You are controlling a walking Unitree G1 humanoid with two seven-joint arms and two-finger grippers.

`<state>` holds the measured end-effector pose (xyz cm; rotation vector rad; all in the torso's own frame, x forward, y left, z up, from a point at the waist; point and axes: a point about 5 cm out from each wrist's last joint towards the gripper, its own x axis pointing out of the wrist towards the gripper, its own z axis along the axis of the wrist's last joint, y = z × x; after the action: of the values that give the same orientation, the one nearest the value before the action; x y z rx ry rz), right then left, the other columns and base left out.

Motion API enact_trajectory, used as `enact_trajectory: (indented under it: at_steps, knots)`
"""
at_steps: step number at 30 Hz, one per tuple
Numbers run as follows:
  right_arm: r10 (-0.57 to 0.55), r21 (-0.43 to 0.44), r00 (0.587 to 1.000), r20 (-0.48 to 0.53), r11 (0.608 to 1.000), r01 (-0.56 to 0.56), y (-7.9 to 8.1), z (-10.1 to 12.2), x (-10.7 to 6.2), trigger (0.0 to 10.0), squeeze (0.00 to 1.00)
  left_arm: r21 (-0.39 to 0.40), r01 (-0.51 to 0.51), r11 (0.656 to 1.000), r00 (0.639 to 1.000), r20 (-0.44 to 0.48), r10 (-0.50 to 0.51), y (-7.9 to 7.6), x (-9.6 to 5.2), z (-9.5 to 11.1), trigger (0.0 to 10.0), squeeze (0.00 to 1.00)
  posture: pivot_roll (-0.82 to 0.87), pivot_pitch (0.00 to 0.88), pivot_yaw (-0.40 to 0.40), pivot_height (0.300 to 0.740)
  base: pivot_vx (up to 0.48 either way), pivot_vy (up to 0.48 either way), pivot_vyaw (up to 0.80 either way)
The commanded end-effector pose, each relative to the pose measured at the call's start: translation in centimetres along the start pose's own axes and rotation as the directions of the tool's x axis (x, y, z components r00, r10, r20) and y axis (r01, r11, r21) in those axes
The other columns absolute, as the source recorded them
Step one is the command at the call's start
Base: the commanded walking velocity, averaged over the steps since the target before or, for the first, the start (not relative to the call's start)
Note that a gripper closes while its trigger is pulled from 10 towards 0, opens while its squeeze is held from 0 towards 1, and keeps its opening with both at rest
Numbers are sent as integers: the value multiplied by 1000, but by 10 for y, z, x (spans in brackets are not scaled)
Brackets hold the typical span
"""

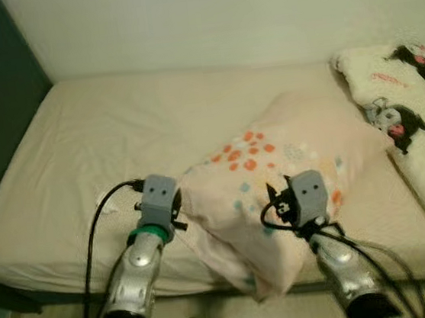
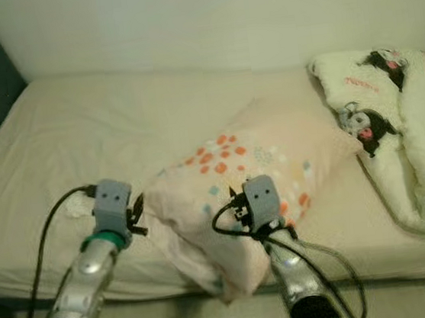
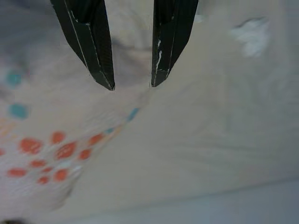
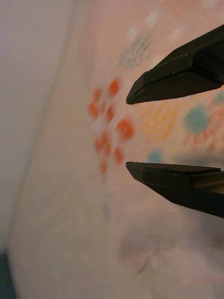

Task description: Clean up the room

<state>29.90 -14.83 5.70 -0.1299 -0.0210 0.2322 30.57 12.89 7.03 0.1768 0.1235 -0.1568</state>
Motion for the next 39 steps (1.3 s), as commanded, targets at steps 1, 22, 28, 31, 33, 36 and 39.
enact_trajectory:
  at_steps: [1, 22, 28, 31, 33, 36, 39]
  knots:
    - [-36, 32, 998, -46, 999, 37, -6, -10, -7, 10000, 0, 7, 13, 1000, 1000, -19, -13, -4, -2, -4, 10000, 0, -24, 21, 0, 740, 0, 0, 0]
    - [-39, 48, 998, -46, 998, 42, -5, -9, -5, 10000, 0, -20, 12, 1000, 1000, 5, -12, -3, 0, 2, 10000, 0, -24, 23, 2, 740, 0, 0, 0]
    - [-38, 48, 998, -46, 998, 40, -5, -9, -5, 10000, 0, -25, 8, 1000, 1000, 2, -8, -1, -1, 1, 10000, 0, -22, 24, 2, 740, 0, 360, 0]
    - [-32, 48, 999, -44, 998, 34, -3, -9, -5, 10000, 0, -22, 8, 1000, 1000, 5, -8, 0, -1, 1, 10000, 0, -22, 23, 4, 740, 0, 480, 0]
    - [-32, 48, 999, -44, 998, 34, -3, -9, -5, 10000, 0, -22, 8, 1000, 1000, 6, -8, 0, -1, 1, 10000, 0, -22, 23, 4, 740, 0, 480, 0]
    - [-31, 47, 999, -44, 998, 33, -3, -9, -5, 10000, 0, -21, 9, 1000, 1000, 6, -8, 0, -1, 1, 10000, 0, -22, 21, 3, 740, 0, 449, 0]
    - [-31, 47, 999, -44, 998, 33, -3, -9, -5, 10000, 0, -13, 10, 1000, 1000, 10, -10, 0, 0, 1, 10000, 0, -22, 20, 2, 740, 0, 257, 0]
